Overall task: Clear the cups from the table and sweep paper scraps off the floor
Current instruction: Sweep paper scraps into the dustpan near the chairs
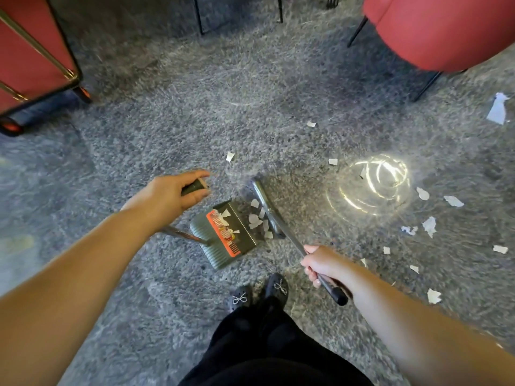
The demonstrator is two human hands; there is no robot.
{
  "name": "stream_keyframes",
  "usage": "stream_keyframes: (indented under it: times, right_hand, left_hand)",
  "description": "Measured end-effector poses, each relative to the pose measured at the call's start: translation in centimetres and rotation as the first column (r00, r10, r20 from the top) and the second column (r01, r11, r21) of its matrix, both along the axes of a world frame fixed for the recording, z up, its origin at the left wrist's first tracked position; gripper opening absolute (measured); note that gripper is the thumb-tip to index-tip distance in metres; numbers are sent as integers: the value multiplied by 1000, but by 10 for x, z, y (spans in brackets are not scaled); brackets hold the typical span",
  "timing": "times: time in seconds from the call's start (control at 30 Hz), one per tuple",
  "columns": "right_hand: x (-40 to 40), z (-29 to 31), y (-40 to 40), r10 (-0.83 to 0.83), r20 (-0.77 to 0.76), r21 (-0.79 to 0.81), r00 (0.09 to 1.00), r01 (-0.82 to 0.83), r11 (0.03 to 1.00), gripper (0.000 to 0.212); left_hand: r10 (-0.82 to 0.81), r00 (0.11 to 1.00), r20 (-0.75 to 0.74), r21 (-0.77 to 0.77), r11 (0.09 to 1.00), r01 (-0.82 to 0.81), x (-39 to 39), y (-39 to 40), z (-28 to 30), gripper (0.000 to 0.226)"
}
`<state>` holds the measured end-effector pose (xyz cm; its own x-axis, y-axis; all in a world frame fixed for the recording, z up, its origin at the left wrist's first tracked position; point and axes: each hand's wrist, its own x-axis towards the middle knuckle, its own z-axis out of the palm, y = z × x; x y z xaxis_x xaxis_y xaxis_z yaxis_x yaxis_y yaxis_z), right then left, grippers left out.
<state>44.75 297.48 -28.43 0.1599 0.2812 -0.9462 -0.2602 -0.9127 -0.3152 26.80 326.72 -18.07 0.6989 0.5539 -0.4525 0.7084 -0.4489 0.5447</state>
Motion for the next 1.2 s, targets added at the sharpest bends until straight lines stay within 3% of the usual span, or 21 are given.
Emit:
stream_keyframes:
  times: [0.17, 0.3, 0.6, 0.87, 1.03, 1.2]
  right_hand:
    - [-20, -2, 3, -103, -165, 19, 981, 107, 994, 57]
    - [-25, 5, 9, -116, -230, 56, 966, 132, 990, 66]
    - [-9, 38, 13, -90, -180, 129, 979, 114, 985, 51]
    - [0, 12, 29, -120, -68, 25, 991, 121, 992, 54]
    - [-6, -1, 51, -87, -115, 10, 990, 89, 996, 52]
    - [-16, 6, 64, 18, -174, 33, 984, -13, 999, 65]
  left_hand:
    - [17, 1000, -11, -24, 1000, -17, 0, 1, 0, 52]
    - [22, 999, -29, 5, 1000, -22, -5, 1, 2, 41]
    - [28, 997, -74, 26, 999, -26, -14, 8, 1, 38]
    - [13, 997, -74, 33, 999, -10, -26, 16, -1, 40]
    - [23, 996, -92, 49, 999, -19, -33, 18, -2, 40]
    - [43, 993, -109, 30, 999, -40, -40, 18, -1, 41]
